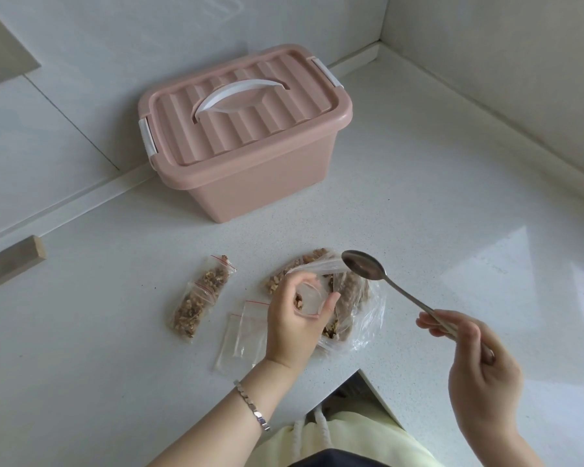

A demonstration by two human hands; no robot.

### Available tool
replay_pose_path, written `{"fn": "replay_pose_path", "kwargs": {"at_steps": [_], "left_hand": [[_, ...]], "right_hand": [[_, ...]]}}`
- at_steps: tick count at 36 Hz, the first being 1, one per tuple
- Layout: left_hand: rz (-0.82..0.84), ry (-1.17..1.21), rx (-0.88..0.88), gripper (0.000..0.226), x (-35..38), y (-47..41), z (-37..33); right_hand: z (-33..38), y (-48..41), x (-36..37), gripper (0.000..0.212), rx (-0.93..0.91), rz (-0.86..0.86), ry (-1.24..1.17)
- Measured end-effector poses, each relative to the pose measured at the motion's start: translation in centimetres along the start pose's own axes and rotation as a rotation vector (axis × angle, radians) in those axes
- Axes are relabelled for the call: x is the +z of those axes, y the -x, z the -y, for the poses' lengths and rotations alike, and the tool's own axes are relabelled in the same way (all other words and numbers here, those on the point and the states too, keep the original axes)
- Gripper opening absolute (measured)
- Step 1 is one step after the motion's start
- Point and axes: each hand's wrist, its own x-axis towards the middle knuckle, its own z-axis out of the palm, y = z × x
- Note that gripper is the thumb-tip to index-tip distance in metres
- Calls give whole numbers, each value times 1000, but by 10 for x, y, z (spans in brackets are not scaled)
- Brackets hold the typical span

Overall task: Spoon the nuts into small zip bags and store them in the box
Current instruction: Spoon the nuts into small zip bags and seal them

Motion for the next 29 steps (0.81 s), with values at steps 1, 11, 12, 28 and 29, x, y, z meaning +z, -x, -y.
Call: {"fn": "replay_pose_path", "kwargs": {"at_steps": [1,11,12,28,29], "left_hand": [[-2,31,-83,36,0,0,-2],[138,-169,-397,38,-27,9,10],[174,-215,-415,36,-29,11,14],[551,-432,-703,24,-26,14,17],[550,-430,-718,24,-24,13,16]], "right_hand": [[0,0,0,29,17,4,-4],[-18,-2,4,47,64,321,189],[-21,-2,6,46,28,377,236],[-52,-28,-3,25,332,583,306],[-55,-27,-2,25,375,580,291]]}}
